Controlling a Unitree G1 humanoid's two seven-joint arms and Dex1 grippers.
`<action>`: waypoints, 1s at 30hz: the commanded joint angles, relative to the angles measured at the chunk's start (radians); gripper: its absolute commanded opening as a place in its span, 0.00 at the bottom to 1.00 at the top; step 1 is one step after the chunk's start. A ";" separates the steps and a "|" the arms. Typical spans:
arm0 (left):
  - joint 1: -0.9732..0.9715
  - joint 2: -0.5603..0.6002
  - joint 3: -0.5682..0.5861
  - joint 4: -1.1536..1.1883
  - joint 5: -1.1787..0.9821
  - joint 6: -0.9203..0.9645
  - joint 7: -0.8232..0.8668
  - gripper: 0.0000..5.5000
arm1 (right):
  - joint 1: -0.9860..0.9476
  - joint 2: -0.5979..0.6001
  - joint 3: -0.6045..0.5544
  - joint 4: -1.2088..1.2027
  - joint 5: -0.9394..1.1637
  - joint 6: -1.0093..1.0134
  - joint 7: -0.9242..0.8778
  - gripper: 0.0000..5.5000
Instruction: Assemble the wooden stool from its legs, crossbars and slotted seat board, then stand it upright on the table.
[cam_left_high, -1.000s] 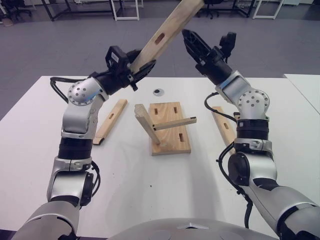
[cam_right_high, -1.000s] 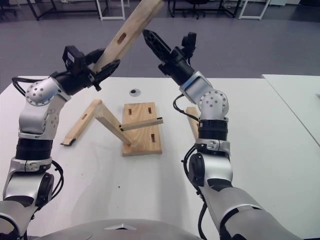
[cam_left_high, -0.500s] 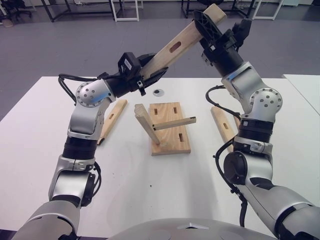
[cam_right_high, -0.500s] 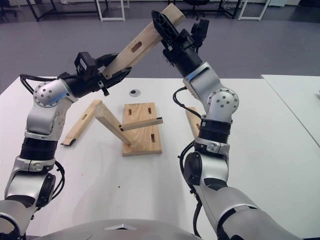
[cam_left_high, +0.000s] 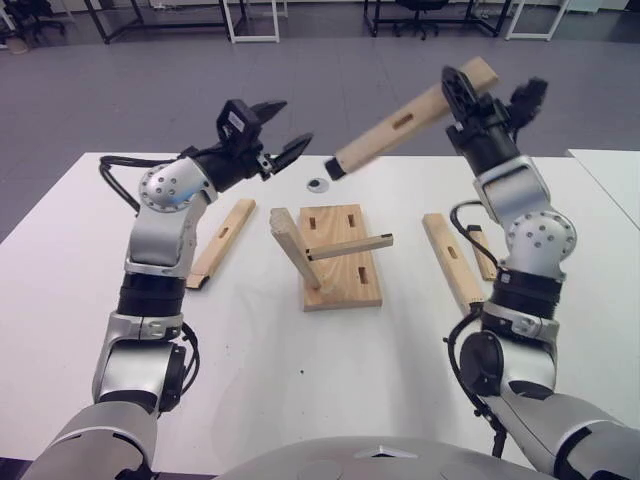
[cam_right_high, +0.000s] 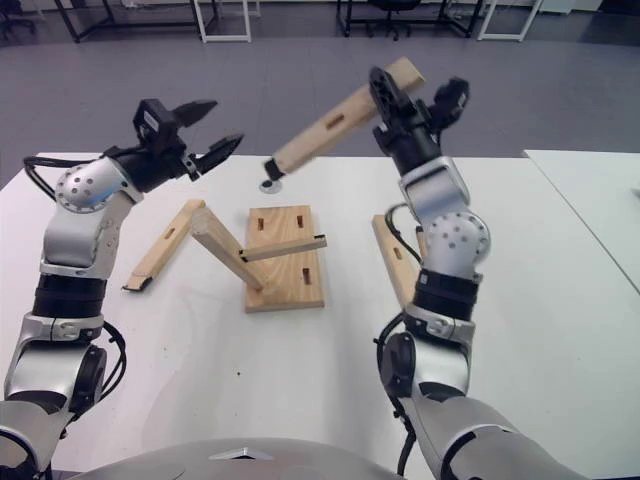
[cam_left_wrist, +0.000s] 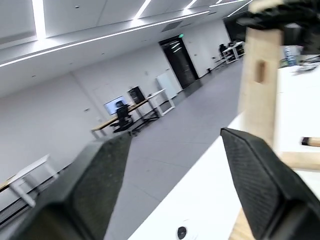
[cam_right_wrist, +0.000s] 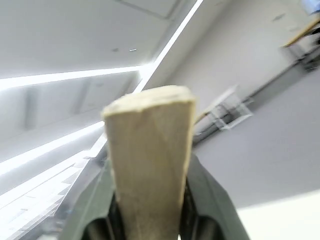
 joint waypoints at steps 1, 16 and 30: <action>0.094 -0.011 0.081 -0.272 -0.090 0.176 0.122 0.67 | 0.222 0.000 -0.031 -0.212 0.096 0.110 -0.128 0.18; 0.247 -0.001 -0.030 -0.635 -0.183 0.435 0.260 0.67 | 0.516 0.052 0.093 -0.348 0.039 0.029 -0.305 0.18; 0.243 -0.055 -0.123 -0.517 -0.085 0.366 0.276 0.67 | 0.466 -0.110 0.452 -0.565 -0.358 0.221 -0.396 0.19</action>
